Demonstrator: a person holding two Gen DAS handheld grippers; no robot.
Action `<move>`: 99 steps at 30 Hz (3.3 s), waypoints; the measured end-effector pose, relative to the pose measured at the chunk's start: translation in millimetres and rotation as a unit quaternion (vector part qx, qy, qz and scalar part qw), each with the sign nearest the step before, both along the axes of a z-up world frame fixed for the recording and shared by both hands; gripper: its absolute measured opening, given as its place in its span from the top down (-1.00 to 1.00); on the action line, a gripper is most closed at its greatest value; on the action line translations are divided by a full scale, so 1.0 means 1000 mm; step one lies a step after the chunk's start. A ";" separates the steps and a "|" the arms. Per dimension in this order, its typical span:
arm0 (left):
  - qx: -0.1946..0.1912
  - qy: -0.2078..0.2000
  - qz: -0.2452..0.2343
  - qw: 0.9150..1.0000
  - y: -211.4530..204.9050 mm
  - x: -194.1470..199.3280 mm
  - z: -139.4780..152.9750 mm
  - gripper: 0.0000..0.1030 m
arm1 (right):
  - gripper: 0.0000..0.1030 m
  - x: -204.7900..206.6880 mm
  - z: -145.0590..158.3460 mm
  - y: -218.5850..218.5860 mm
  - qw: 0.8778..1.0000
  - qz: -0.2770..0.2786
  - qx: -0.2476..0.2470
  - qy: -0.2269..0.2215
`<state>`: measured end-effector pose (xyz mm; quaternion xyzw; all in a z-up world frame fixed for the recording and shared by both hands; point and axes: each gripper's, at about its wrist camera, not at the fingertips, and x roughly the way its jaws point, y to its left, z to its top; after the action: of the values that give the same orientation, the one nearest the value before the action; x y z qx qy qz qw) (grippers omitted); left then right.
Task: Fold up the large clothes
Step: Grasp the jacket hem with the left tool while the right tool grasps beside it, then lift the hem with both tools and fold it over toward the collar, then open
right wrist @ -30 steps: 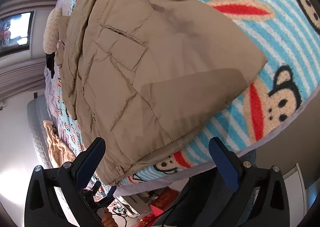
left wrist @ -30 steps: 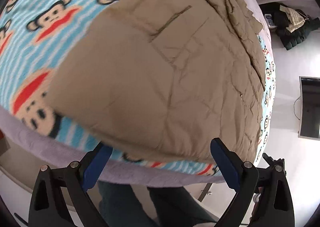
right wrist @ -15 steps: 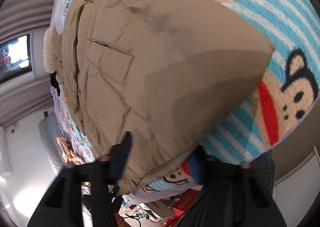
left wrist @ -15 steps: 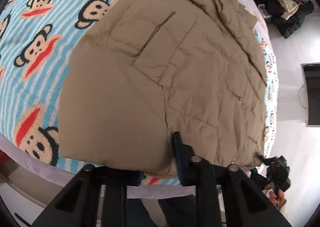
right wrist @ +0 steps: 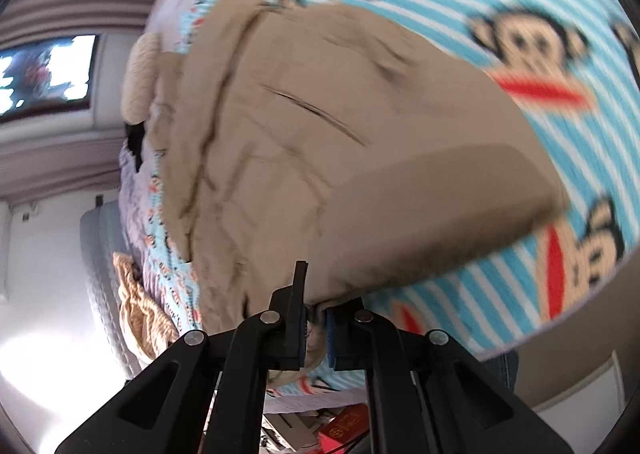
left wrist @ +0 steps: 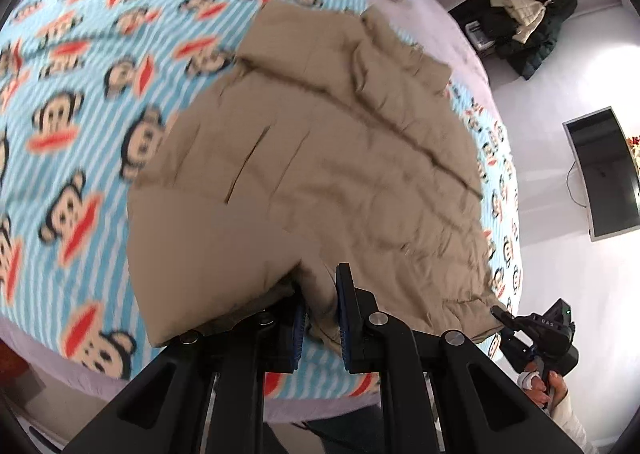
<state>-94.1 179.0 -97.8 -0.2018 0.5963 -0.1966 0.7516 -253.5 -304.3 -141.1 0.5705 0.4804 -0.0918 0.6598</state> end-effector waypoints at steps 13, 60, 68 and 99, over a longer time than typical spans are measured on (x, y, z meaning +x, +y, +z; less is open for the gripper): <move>0.005 -0.095 0.068 0.993 -0.035 0.092 0.078 0.70 | 0.88 0.133 0.092 -0.040 0.989 0.104 -0.055 -0.095; 0.043 0.017 0.011 0.999 -0.015 0.298 -0.071 0.05 | -0.36 0.315 0.000 -0.154 0.962 0.197 -0.188 0.032; 0.088 -0.086 0.017 0.992 -0.033 0.268 -0.009 0.81 | 0.84 0.306 0.042 -0.106 0.913 0.261 -0.314 0.020; 0.177 -0.161 0.029 0.971 -0.071 0.306 0.011 0.64 | 0.36 0.347 0.059 -0.115 0.908 0.166 -0.385 -0.017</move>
<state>212.4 108.4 -86.3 -0.0482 0.4870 -0.0962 0.8667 93.3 -419.8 -82.4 0.1857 0.4839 -0.1495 0.8421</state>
